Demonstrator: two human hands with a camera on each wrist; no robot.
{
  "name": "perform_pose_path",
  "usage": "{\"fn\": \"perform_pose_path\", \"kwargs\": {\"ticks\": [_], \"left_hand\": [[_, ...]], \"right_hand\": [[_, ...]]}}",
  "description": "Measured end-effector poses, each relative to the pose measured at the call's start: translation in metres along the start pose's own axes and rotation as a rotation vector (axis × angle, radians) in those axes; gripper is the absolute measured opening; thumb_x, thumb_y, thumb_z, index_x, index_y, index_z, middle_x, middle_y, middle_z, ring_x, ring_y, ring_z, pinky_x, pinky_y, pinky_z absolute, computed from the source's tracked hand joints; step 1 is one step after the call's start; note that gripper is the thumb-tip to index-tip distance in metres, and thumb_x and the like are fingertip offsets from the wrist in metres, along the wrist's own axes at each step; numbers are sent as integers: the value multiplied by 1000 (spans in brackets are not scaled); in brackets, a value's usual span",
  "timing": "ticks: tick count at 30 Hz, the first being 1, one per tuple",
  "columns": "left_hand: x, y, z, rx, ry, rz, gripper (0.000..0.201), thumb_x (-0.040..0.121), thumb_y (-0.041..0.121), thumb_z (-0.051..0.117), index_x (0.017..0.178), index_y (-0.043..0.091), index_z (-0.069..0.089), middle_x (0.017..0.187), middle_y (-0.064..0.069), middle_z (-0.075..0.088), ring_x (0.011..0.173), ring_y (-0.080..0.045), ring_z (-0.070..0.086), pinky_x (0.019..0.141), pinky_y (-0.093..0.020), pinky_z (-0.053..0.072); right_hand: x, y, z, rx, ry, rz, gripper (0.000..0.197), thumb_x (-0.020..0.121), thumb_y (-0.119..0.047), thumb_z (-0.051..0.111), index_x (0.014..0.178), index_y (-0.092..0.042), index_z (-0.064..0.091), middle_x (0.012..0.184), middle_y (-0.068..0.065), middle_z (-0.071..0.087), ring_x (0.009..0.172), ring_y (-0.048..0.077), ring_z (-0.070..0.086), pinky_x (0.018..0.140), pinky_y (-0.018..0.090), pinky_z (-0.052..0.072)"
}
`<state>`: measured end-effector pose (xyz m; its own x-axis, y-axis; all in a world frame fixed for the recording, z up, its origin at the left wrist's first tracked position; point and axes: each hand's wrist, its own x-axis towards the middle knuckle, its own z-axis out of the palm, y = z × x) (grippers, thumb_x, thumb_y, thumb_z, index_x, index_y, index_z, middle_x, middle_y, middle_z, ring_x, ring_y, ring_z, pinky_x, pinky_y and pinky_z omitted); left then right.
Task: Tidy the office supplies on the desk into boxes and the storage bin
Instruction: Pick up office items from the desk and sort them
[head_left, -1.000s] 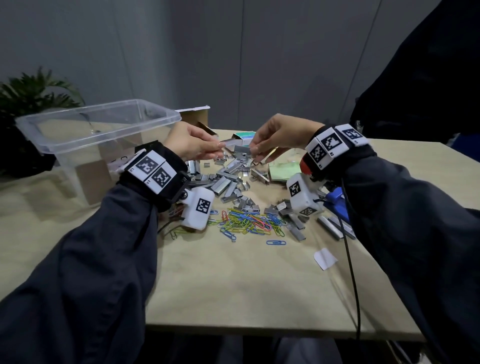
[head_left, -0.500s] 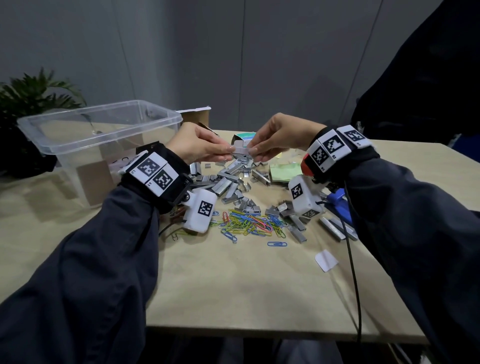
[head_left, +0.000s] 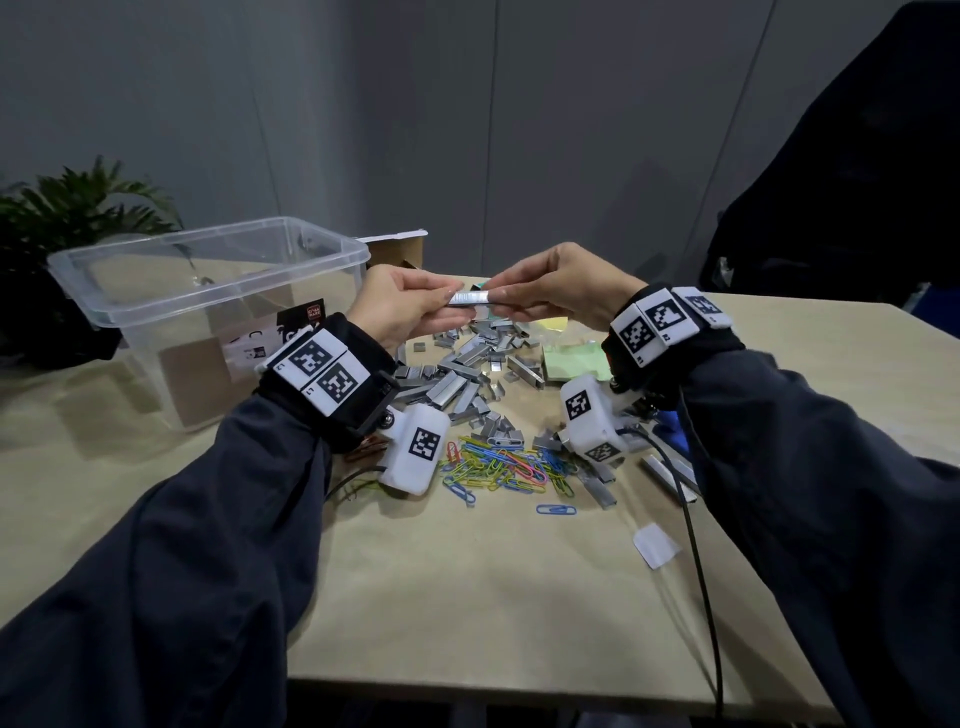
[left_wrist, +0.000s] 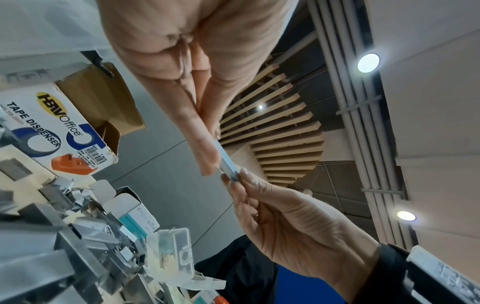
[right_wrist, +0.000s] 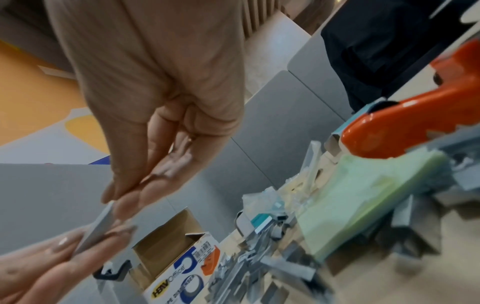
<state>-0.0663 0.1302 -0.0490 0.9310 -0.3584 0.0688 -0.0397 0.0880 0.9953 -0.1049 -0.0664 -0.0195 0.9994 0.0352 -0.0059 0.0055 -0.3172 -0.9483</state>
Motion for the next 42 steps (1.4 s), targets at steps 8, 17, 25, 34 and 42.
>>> {"fn": "perform_pose_path", "kwargs": {"ticks": [8, 17, 25, 34, 42], "left_hand": [[2, -2, -10, 23, 105, -20, 5, 83, -3, 68, 86, -6, 69, 91, -25, 71, 81, -26, 74, 70, -23, 60], [2, -4, -4, 33, 116, 5, 8, 84, -1, 68, 89, -6, 67, 84, -22, 71, 72, -21, 73, 66, -23, 60], [-1, 3, 5, 109, 102, -10, 9, 88, 5, 66, 88, -3, 67, 81, -15, 68, 65, -13, 67, 59, -16, 56], [-10, 12, 52, 147, -88, 27, 9, 89, 3, 63, 90, -5, 65, 77, -14, 65, 52, -6, 63, 57, -15, 56], [-18, 8, 112, 492, -466, 142, 19, 94, 11, 60, 92, -7, 66, 77, -13, 67, 53, -7, 63, 54, -19, 56]], "right_hand": [[6, -3, 15, -169, 100, -84, 14, 82, -3, 74, 95, 1, 74, 80, 10, 74, 66, 10, 71, 62, 16, 55], [5, -10, 30, -731, 263, -250, 14, 71, -17, 88, 80, -13, 78, 75, 1, 72, 69, 12, 68, 69, 24, 57], [-12, -22, 45, -1143, 369, -330, 8, 81, -10, 73, 86, -16, 76, 94, 5, 70, 86, 26, 66, 69, 30, 49], [-62, -32, 11, -1391, 402, -238, 6, 80, -21, 71, 85, -19, 71, 88, 2, 64, 79, 27, 60, 63, 30, 38], [-108, -29, -33, -1257, 185, 184, 10, 70, -17, 80, 71, -8, 76, 62, -1, 71, 62, 14, 70, 58, 24, 54]]}}
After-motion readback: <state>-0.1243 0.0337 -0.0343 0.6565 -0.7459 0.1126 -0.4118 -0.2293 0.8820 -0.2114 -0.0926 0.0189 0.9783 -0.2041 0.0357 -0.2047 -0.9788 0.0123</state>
